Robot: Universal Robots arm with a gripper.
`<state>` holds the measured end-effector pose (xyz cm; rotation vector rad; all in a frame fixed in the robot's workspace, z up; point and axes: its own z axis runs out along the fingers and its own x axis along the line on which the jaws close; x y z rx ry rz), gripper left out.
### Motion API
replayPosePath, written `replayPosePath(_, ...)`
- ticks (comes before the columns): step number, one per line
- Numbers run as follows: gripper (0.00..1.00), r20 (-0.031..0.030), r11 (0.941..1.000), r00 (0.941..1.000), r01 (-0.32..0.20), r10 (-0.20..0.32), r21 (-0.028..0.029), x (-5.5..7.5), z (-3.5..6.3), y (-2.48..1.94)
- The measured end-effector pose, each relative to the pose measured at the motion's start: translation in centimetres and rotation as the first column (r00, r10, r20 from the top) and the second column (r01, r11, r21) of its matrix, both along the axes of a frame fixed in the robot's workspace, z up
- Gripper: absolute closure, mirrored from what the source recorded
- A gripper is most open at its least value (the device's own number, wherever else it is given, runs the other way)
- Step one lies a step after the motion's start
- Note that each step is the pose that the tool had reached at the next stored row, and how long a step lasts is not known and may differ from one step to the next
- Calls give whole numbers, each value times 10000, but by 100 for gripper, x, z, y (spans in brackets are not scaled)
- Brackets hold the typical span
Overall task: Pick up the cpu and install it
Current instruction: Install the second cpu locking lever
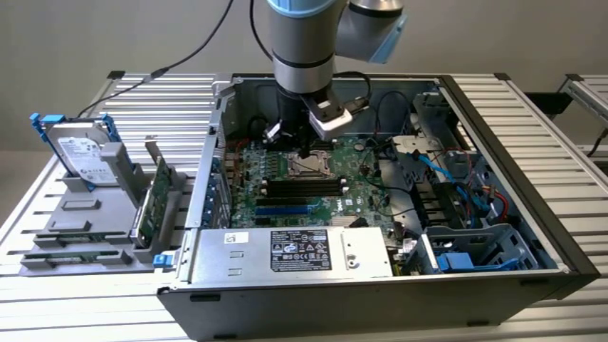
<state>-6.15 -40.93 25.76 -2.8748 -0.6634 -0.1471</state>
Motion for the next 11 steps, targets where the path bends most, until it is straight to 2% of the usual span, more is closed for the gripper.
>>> replayPosePath(4,89,-16,10000,10000,9,-9,5,-52,6,-57)
replayPosePath(11,89,-124,10000,9999,10,-10,6,-132,6,-77)
